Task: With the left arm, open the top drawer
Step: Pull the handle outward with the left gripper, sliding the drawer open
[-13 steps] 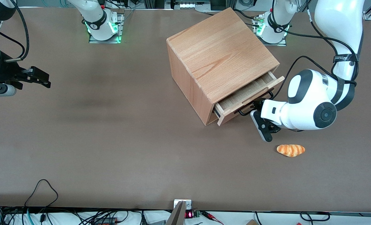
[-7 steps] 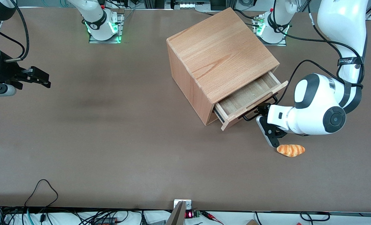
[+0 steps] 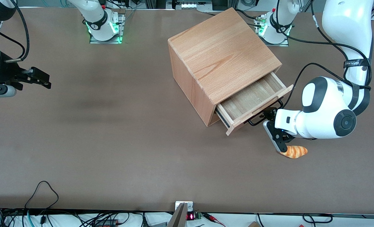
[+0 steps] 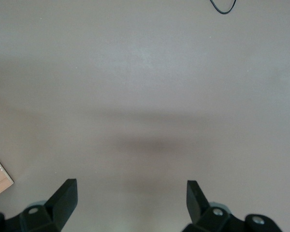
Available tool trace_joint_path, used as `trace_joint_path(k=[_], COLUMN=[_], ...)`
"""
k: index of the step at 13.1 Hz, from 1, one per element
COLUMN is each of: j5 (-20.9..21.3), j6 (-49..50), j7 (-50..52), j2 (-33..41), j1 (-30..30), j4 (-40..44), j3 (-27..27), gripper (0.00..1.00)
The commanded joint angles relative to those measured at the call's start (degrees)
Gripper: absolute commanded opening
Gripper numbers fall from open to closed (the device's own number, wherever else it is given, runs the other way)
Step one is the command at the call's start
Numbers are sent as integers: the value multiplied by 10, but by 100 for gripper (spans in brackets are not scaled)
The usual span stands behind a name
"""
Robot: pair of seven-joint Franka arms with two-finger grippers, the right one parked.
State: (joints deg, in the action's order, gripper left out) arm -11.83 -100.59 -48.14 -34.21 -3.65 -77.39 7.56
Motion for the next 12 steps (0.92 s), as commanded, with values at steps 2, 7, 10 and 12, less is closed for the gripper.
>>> trace_joint_path(k=[2,7,10,12], j5=[5,30,51,56], j6=[-22,-56,-77,-95], j7=[-2,6,21,24], j2=[-27,-27,-28,-30], j1=[-2,-2,-2,-2], j4=[23,23,23,23], j3=[-31,-39,-39,-40], gripper=[100,100,100,100])
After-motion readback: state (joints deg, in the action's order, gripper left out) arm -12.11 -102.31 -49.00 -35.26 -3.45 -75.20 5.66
